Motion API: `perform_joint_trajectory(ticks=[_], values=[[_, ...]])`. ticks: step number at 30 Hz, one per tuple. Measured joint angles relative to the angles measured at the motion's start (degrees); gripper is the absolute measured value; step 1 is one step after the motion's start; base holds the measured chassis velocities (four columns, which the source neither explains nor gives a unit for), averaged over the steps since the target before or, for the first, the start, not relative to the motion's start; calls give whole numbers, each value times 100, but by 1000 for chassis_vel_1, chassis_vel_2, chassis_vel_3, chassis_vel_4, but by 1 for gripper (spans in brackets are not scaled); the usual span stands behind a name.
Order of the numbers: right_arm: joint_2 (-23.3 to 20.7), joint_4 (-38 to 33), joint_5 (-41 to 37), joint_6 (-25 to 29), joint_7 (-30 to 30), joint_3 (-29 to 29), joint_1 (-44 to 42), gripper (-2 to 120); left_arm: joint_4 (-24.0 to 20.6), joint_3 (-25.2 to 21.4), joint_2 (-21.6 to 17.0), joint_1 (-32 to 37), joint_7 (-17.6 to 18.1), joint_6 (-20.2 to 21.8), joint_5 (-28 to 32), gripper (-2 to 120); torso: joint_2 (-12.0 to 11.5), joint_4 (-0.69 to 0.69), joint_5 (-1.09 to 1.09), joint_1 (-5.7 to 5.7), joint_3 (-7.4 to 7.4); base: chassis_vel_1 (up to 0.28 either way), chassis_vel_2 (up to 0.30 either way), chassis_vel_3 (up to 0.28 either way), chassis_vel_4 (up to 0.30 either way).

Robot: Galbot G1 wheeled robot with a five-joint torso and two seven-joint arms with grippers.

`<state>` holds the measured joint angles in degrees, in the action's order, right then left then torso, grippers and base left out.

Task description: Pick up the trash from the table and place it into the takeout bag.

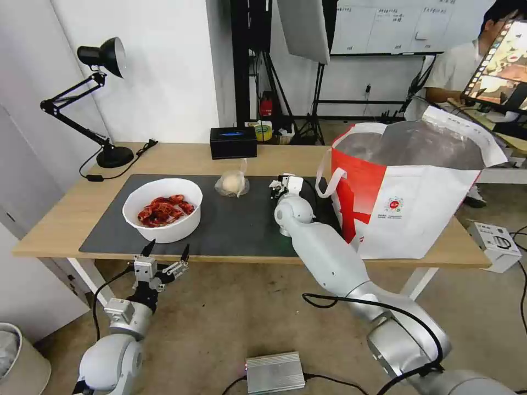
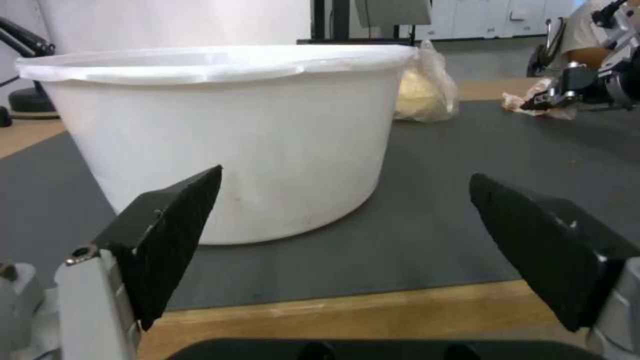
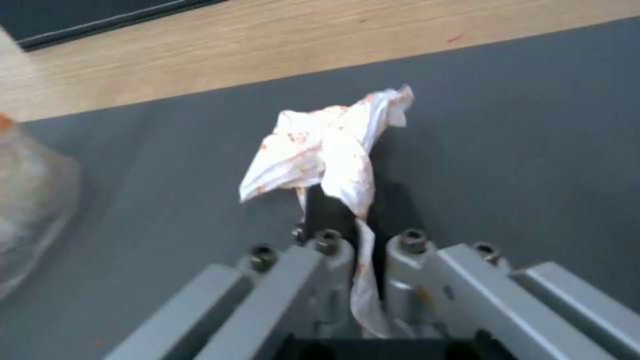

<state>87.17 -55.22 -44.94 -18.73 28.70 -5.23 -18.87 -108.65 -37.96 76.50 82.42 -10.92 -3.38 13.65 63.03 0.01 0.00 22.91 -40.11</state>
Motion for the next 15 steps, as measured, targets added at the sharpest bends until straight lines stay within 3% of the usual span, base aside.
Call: perform_joint_trajectory(ticks=[4, 15], values=[[-3, -27, -2, 32, -26, -13, -11, 0, -2, 0, 2, 0, 0, 0, 0, 100, 0, 1, 0, 0, 0, 0, 0, 0, 0], [-653, -1402, 507, 798, -666, -395, -570, 0, 25, -35, 9, -67, 21, 0, 23, 100, 0, -1, 1, 1, 0, 0, 0, 0, 0]])
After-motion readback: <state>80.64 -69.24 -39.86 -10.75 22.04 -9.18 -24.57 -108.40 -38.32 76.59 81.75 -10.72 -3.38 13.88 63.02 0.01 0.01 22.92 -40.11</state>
